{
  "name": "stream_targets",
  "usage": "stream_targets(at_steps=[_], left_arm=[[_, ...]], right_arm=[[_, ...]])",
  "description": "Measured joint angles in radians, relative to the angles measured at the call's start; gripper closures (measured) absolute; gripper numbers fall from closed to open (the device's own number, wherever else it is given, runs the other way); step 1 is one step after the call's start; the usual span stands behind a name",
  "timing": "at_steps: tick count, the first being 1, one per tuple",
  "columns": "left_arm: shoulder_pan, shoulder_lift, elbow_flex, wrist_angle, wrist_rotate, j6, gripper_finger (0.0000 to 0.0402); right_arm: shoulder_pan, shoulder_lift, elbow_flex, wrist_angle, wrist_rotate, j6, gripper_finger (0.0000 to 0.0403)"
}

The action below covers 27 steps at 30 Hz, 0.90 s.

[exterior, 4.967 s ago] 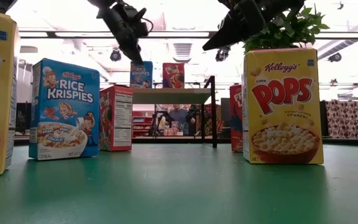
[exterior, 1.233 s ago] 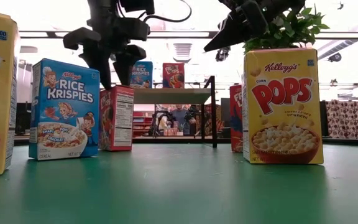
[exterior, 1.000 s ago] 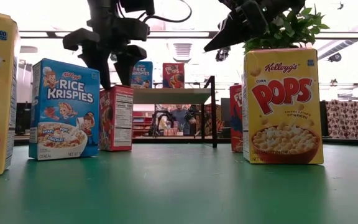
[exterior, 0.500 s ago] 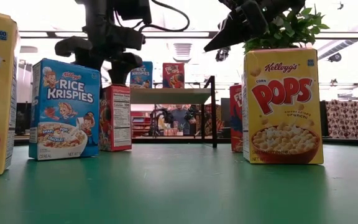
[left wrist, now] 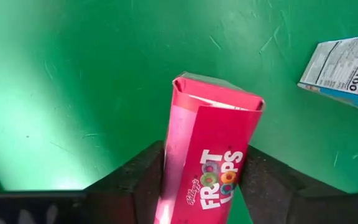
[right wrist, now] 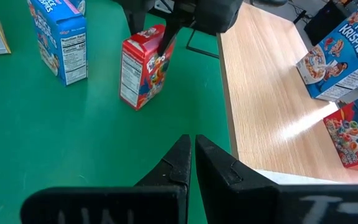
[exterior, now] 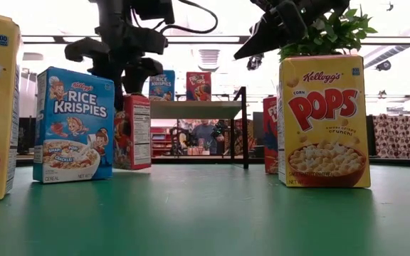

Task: Stack cereal on shelf
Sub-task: Put the left red cereal on the shelf

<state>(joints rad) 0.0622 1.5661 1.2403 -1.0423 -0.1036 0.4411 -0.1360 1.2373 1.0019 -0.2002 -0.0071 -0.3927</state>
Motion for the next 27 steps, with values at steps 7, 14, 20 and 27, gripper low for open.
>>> stream_targets(at_steps=[7,14,20,27], left_arm=[[-0.019,0.0,0.122,-0.076,0.003,-0.046,0.0235],[-0.022,0.0,0.332,-0.155,0.104,-0.122,0.0235],[-0.018,0.0,0.499,-0.166,0.106,-0.171,0.0235],[-0.006,0.0,0.614,-0.117,0.037,-0.173,0.0235]], right_arm=[[0.0,0.0,0.0,-0.005,0.0,0.0,0.039],[0.0,0.0,0.0,-0.009,0.0,0.0,0.039],[0.0,0.0,0.0,-0.041,0.0,0.009,0.039],[0.001,-0.024,0.0,-0.105,-0.001,0.048,0.039]])
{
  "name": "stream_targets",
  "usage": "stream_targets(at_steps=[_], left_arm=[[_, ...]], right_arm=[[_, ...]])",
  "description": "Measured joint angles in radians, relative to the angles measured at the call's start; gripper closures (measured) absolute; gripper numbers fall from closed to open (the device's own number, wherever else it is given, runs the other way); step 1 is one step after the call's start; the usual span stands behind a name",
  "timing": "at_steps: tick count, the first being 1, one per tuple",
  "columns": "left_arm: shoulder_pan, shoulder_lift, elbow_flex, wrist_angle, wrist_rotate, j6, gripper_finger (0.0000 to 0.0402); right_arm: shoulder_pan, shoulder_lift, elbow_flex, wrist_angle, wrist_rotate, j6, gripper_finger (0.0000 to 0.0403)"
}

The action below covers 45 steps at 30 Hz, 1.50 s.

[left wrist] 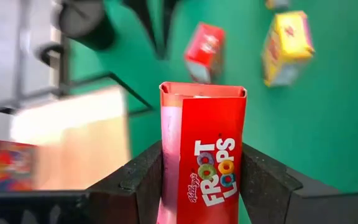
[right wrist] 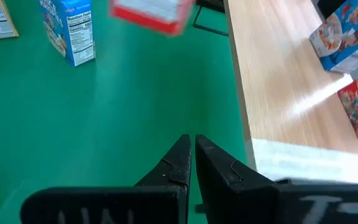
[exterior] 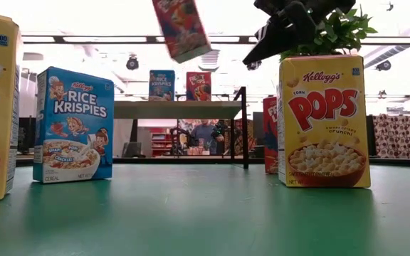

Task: Stack cereal on shelf
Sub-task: Put the left red cereal on the shelf

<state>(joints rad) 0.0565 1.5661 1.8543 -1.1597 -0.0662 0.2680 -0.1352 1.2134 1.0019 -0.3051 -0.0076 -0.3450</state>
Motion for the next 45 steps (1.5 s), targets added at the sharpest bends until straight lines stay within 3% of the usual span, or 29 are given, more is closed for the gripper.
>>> stream_targets(at_steps=[4,17,26,38,45], left_arm=[[0.023,0.0,0.017,0.051,-0.052,-0.001,0.0235],[0.193,0.036,0.017,0.135,-0.065,-0.058,0.0235],[0.312,0.091,0.017,0.134,-0.015,0.011,0.0235],[0.337,0.178,0.018,0.136,-0.001,0.146,0.0235],[0.347,0.25,0.124,0.085,-0.004,0.166,0.0235]], right_arm=[[0.0,-0.014,0.0,-0.025,0.0,0.02,0.039],[0.0,-0.015,0.0,-0.066,0.0,0.032,0.039],[0.0,-0.015,0.0,-0.08,0.0,0.032,0.039],[0.0,-0.015,0.0,-0.08,0.0,0.031,0.039],[0.0,-0.015,0.0,-0.08,0.0,0.031,0.039]])
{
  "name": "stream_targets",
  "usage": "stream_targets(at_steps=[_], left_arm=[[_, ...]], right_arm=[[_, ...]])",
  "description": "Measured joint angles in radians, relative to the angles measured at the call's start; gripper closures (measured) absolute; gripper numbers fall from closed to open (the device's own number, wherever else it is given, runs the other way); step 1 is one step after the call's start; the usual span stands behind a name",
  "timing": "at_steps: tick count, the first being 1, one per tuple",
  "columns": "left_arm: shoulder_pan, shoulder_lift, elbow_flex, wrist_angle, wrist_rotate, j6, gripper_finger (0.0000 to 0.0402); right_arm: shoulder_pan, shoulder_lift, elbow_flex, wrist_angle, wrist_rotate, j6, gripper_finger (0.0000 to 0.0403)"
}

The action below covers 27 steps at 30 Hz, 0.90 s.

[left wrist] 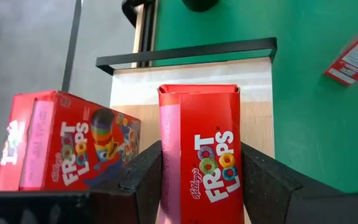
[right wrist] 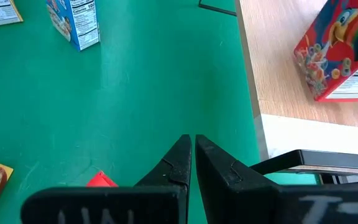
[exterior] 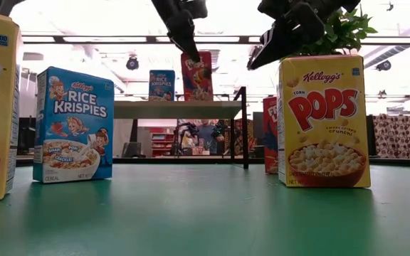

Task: Stack cereal on shelf
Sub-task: Put the left red cereal on the shelf

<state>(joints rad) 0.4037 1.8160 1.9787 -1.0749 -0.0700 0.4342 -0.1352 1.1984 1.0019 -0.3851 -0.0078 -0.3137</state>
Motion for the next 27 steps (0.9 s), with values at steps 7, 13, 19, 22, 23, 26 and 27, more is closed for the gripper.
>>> stream_targets(at_steps=[7,13,19,22,23,26,27], left_arm=[[0.021,0.074,0.118,-0.087,0.0,0.002,0.0235],[0.047,0.094,0.155,-0.098,0.001,0.002,0.0235],[0.058,0.096,0.148,-0.095,0.038,0.002,0.0235],[0.058,0.096,0.147,-0.1,0.064,0.002,0.0235],[0.058,0.096,0.147,-0.1,0.065,0.002,0.0235],[0.059,0.096,0.141,-0.099,0.065,0.002,0.0235],[0.06,0.096,0.14,-0.1,0.065,0.002,0.0235]], right_arm=[[0.0,0.0,0.0,0.0,0.0,0.0,0.039],[0.0,0.0,0.0,0.0,0.0,0.015,0.039],[0.0,0.0,0.0,0.0,0.0,0.016,0.039],[0.0,0.0,0.0,0.0,0.0,0.016,0.039],[0.0,0.0,0.0,0.0,0.0,0.016,0.039],[0.0,0.0,0.0,0.0,0.0,0.017,0.039],[0.0,0.0,0.0,0.0,0.0,0.017,0.039]])
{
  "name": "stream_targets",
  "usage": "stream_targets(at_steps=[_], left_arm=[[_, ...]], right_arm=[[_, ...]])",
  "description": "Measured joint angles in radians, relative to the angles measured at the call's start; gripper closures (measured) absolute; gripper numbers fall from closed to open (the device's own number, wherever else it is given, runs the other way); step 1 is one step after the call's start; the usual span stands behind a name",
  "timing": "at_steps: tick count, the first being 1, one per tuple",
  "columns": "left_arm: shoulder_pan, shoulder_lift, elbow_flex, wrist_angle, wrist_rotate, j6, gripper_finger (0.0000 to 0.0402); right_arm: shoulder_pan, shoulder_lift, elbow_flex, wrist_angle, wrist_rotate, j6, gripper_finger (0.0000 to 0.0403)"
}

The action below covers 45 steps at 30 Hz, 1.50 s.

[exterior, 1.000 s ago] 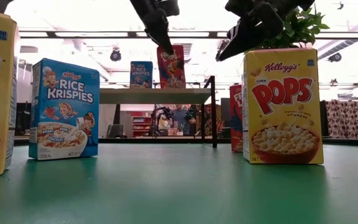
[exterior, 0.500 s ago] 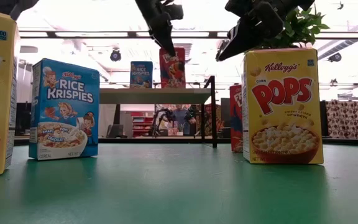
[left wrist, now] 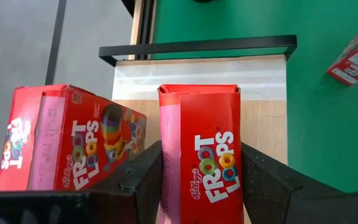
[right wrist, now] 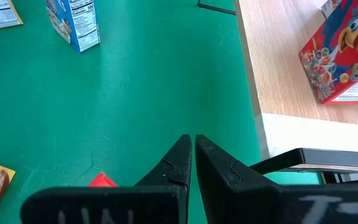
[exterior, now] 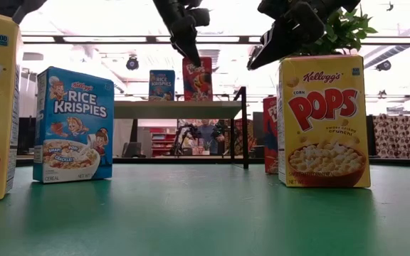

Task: Stack cereal on shelf
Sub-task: Put the left red cereal on the shelf, then put the left yellow cereal on the shelf

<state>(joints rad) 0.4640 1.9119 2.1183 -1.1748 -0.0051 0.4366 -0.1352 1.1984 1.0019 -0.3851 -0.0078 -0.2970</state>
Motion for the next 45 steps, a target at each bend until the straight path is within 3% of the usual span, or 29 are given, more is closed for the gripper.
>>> stream_targets(at_steps=[28,45], left_arm=[[0.003,-0.001,0.022,0.024,-0.013,0.018,0.02],[-0.06,-0.017,0.099,-0.188,0.025,-0.164,0.02]], right_arm=[[0.0,0.0,0.0,0.0,0.0,0.002,0.039],[0.0,0.0,0.0,0.0,0.0,0.01,0.039]])
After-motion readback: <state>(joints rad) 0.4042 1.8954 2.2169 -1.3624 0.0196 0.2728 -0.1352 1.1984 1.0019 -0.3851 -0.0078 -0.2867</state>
